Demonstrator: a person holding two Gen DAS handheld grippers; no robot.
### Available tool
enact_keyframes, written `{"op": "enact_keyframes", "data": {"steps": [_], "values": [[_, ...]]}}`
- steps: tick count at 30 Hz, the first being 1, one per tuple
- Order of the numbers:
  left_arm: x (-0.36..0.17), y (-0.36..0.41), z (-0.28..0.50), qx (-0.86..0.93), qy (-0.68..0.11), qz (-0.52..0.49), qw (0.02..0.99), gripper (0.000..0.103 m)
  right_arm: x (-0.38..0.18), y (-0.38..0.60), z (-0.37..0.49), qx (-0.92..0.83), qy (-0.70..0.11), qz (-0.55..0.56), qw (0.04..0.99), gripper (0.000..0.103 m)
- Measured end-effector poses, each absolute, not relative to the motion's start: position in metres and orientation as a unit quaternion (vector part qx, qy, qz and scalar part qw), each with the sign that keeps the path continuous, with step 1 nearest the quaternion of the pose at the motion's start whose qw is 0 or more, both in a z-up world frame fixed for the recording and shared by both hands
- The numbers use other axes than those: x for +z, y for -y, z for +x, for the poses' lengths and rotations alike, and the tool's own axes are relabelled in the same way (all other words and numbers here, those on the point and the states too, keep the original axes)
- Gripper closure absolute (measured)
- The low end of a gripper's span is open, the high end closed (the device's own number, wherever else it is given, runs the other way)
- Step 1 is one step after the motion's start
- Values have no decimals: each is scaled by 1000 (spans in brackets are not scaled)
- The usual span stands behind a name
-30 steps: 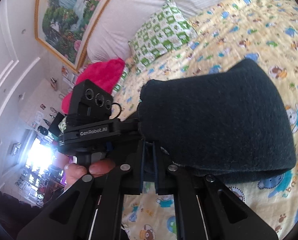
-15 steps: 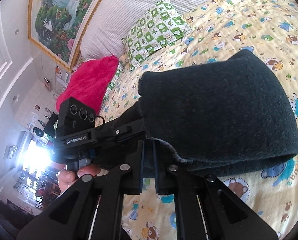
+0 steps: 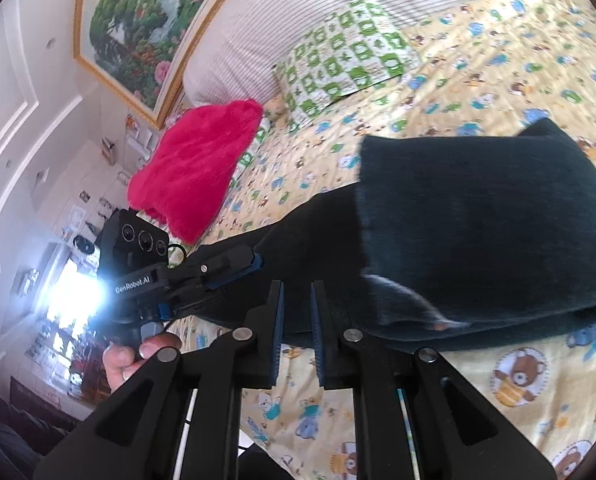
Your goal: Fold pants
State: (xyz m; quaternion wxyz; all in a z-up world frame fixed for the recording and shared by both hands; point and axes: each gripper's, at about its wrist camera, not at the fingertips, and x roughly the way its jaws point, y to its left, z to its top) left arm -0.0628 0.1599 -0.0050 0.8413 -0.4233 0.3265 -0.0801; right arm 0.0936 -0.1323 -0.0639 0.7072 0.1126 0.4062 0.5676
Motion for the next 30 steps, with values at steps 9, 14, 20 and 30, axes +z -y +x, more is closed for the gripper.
{"op": "enact_keyframes", "data": {"steps": [9,14,20,30], "values": [[0,-176,-109,-14,-318,-416,852,74,-51,99,79,590,-389,80,703,46],[3,-180,-149,68,-299,-416,856,56,-45,80,76,600,-389,58,696,46],[2,-189,-185,119,-284,-424,852,56,-38,56,71,615,-384,31,687,46],[-3,-209,-229,175,-236,-475,829,43,-31,16,62,634,-385,2,670,46]]}}
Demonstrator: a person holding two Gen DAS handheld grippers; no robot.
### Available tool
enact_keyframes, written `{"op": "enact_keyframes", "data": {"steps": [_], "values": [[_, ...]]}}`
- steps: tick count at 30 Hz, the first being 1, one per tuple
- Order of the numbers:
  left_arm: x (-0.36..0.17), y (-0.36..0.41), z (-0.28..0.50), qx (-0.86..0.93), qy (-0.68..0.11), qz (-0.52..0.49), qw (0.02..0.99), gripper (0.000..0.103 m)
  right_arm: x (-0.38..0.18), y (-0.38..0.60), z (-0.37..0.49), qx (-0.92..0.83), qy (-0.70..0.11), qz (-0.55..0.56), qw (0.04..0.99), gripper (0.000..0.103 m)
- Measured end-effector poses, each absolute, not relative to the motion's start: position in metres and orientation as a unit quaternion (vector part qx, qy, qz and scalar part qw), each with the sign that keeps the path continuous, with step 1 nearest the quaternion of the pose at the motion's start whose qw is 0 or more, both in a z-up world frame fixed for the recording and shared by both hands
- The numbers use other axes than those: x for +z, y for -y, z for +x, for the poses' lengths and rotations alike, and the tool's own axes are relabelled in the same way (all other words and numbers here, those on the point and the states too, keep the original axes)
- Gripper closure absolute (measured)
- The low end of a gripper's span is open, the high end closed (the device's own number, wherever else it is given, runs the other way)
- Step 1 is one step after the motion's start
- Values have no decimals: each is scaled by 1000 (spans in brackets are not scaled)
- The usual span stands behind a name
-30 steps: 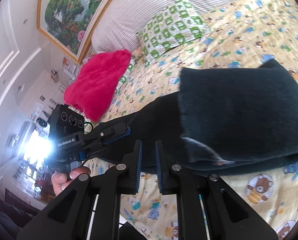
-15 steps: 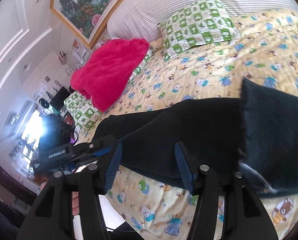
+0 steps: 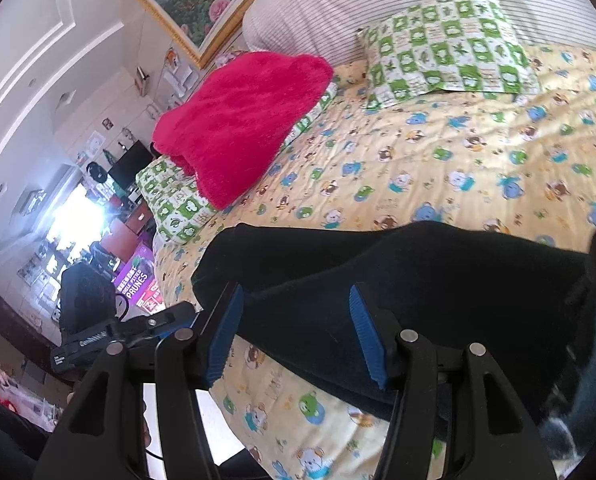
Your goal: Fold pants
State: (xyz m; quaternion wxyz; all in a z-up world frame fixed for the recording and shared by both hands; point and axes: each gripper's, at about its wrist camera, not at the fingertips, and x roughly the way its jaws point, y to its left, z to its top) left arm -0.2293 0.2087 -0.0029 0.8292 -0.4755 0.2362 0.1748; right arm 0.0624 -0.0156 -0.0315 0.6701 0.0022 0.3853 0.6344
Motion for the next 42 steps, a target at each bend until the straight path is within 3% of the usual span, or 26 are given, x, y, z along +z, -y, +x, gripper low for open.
{"op": "enact_keyframes", "data": {"steps": [25,42], "values": [[-40,-253,-249,230,-227,-546,773,39,-31,-103,46,684,-401,-110,600,45],[-45,-275,-224,244,-221,-560,760,36,-40,-208,34,728,-402,-211,513,45]]}}
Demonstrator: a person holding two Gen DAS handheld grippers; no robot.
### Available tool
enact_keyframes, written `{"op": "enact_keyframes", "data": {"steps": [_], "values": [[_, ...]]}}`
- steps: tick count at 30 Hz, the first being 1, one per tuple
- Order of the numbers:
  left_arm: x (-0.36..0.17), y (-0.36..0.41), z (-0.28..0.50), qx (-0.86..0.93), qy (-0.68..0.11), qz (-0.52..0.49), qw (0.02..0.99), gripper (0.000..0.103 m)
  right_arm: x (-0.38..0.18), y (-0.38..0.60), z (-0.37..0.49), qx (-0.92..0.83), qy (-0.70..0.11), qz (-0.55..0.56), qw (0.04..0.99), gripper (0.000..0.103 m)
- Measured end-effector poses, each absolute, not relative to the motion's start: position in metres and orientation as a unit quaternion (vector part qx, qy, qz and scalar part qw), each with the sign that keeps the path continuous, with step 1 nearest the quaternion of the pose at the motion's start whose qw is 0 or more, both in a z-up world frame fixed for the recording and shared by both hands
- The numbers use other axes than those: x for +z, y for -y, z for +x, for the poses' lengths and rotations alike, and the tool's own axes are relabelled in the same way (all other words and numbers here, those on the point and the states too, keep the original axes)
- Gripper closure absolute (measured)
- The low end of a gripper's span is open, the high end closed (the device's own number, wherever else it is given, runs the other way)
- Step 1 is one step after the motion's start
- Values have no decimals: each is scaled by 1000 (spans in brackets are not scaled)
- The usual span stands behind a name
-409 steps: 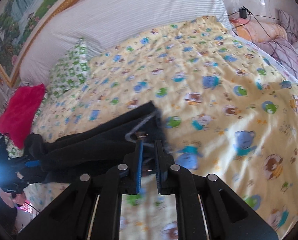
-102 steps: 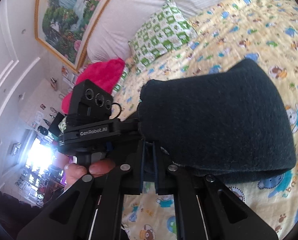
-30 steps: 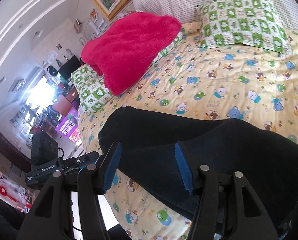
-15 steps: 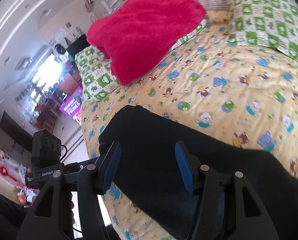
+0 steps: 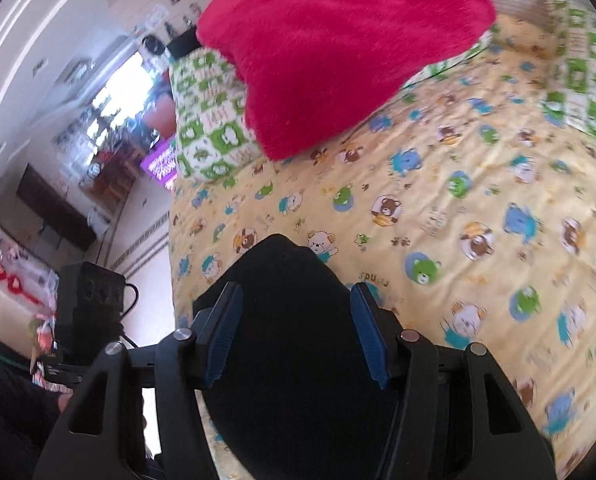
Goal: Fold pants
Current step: 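Grasp the folded pants end with the left gripper while the right gripper grasps alongside, then lift the folded end with both grippers and fold it over onto the bundle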
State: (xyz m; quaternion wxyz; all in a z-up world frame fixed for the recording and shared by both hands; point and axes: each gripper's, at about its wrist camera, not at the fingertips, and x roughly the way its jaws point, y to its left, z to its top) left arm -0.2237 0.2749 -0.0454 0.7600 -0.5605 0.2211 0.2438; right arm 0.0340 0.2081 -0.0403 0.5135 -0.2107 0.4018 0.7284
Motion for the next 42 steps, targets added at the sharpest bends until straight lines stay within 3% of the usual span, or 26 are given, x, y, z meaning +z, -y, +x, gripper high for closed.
{"op": "enact_keyframes", "data": {"steps": [9,10,12,13,14,18,24,42], "values": [[-48,-280,-212,241,-218,-555,766,39,-62,-241,31,727,-424,-248,481,45],[-48,-279,-210,243,-220,-550,769,41,-65,-245,31,725,-429,-248,478,45],[-48,-280,-208,247,-225,-542,771,55,-71,-250,30,728,-436,-245,468,46],[-50,-281,-207,251,-230,-537,771,59,-73,-252,28,732,-437,-243,463,47],[-50,-282,-207,255,-233,-534,772,70,-74,-253,26,734,-437,-244,459,58],[-50,-283,-208,251,-231,-535,773,77,-70,-247,24,733,-422,-247,474,73],[-24,-271,-198,233,-221,-512,797,81,-44,-220,36,744,-409,-200,489,79],[82,-183,-120,122,-200,-421,876,82,39,-59,113,732,-337,-13,591,80]]}}
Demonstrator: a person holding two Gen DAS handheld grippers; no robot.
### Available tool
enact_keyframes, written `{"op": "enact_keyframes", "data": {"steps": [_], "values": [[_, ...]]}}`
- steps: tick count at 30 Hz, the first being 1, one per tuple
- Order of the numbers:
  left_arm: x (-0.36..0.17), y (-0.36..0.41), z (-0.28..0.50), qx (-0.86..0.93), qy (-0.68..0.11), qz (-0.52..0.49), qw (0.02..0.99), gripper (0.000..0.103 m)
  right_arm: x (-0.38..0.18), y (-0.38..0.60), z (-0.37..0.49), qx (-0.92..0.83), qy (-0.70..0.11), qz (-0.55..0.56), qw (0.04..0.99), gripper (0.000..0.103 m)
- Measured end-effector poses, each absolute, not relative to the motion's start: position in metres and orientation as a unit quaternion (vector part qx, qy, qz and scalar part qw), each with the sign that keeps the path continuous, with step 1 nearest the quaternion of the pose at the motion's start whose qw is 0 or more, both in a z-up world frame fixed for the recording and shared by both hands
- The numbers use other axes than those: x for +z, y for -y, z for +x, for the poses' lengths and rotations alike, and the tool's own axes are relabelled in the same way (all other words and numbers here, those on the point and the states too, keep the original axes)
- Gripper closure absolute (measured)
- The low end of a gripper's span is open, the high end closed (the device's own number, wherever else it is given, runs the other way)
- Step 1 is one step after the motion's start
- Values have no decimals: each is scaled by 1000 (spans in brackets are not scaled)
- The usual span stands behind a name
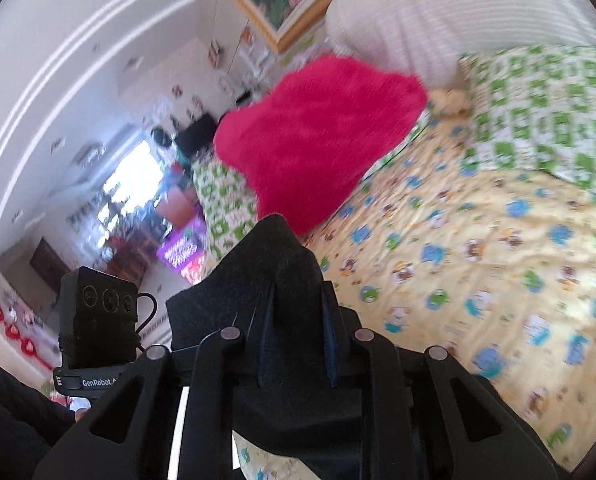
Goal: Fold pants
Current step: 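Lift the folded end with both grippers and fold it over onto the bundle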
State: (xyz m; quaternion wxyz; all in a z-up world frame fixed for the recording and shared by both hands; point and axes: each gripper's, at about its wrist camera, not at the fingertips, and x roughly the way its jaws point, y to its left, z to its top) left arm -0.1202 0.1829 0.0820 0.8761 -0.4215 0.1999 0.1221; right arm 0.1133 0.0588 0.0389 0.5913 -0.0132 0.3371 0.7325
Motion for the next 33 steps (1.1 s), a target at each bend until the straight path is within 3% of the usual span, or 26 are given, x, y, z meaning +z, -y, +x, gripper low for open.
{"op": "enact_keyframes", "data": {"steps": [33], "values": [[91,-14,17,28,-296,-277,914,81,-17,148,216,633,-329,197,672,80]]}}
